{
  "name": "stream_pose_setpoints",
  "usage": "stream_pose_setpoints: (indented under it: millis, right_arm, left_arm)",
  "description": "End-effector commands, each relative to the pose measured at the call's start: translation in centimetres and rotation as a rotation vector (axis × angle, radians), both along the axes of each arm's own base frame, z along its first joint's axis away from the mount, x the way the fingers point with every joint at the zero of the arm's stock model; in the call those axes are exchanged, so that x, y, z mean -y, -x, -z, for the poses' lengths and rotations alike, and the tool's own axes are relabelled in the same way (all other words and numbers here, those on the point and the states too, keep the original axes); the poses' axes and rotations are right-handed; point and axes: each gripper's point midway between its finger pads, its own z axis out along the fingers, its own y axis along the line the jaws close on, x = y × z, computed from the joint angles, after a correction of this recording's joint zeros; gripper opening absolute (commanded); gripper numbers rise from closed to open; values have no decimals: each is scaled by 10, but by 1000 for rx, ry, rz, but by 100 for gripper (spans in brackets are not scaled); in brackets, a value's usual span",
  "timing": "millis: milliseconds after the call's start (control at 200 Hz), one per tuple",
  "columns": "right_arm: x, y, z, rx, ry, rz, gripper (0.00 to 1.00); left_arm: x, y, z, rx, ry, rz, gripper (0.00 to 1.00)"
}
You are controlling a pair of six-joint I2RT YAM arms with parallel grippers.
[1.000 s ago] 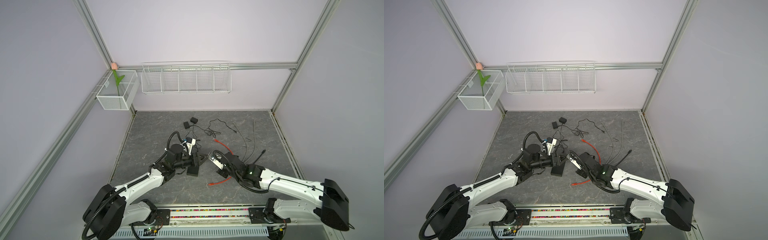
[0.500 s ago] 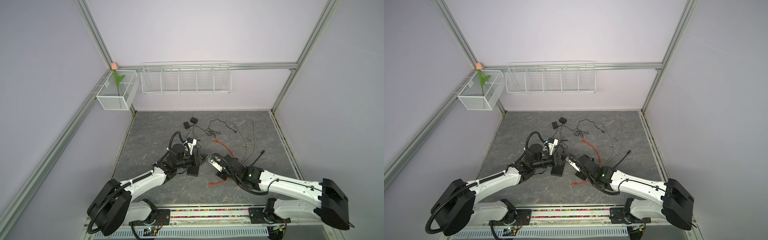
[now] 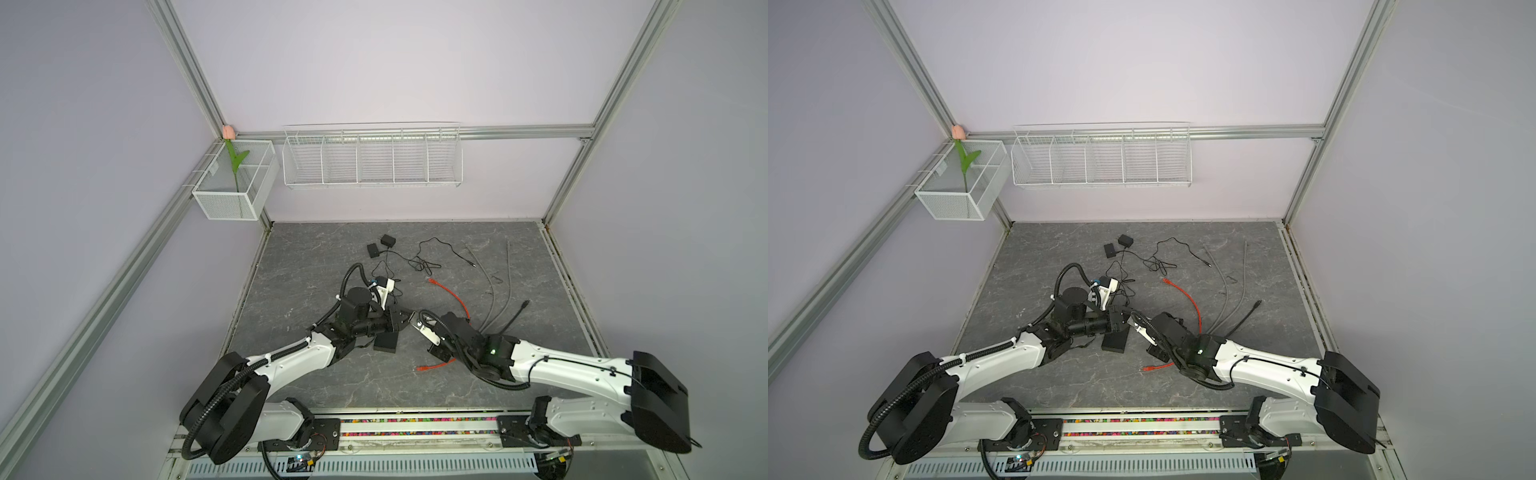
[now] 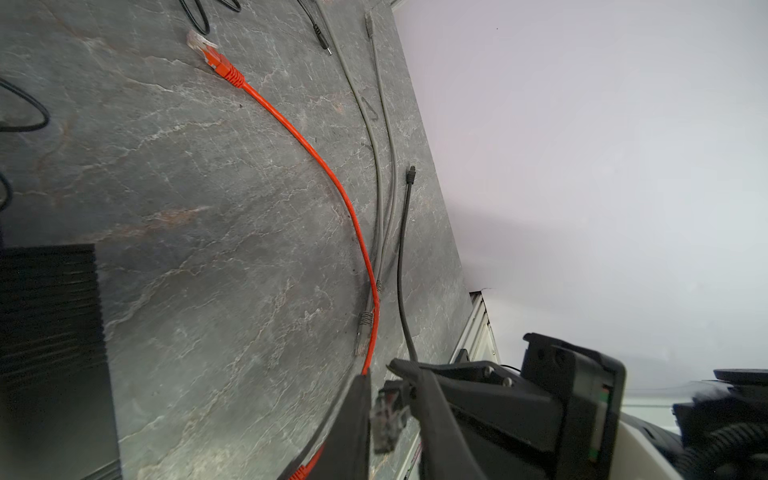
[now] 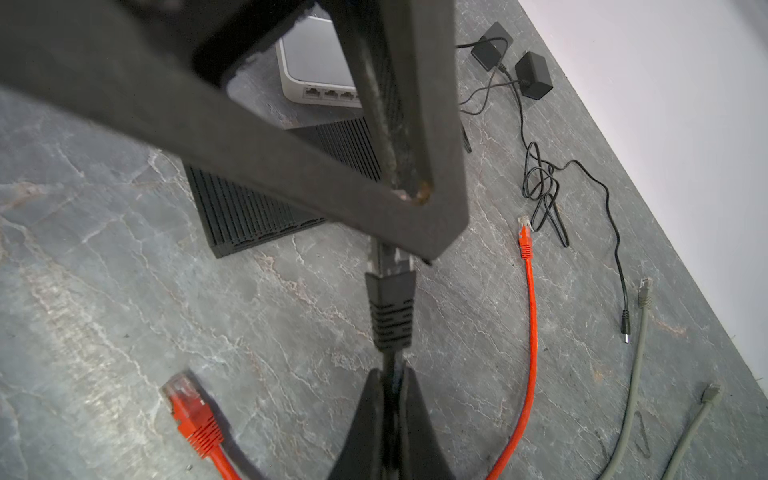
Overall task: Insert the plug into the switch port
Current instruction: 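Lift the black cable plug with the right gripper toward the switch, then grasp the switch with the left gripper while right gripper brings the plug to its port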
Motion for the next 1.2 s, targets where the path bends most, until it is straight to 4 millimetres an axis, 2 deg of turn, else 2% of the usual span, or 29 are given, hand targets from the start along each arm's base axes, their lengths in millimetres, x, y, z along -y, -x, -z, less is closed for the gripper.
stream_pose_setpoints:
  millis: [0, 315, 510, 600, 725, 805, 995, 1110, 1195]
  right_arm:
    - [-4, -5, -4, 20, -14, 20, 7]
    - [-7, -7, -6, 20, -16, 28, 7]
    - [-6, -6, -7, 18, -16, 27, 9]
    - [-7, -4, -10, 11, -29, 21, 17]
    - [-1, 0, -23, -4, -73, 20, 43]
    - [1, 5, -38, -36, -159, -11, 49]
    - [8, 14, -66, -76, -313, -79, 50]
    - [18, 9, -70, -61, -356, -70, 47]
    - [18, 12, -71, -74, -368, -103, 46]
  left_arm:
    - [5, -2, -14, 24, 37, 18, 20]
    - [5, -3, -10, 20, 31, 18, 0]
    - [3, -2, -11, 33, 30, 18, 0]
    - [2, 0, -11, 38, 24, 20, 0]
    - [1, 3, -14, 53, 31, 26, 0]
    - [-1, 4, -17, 66, 35, 28, 0]
    - [-2, 7, -19, 76, 29, 35, 0]
    - [-4, 7, -20, 79, 31, 32, 0]
    - [-4, 8, -22, 81, 32, 31, 0]
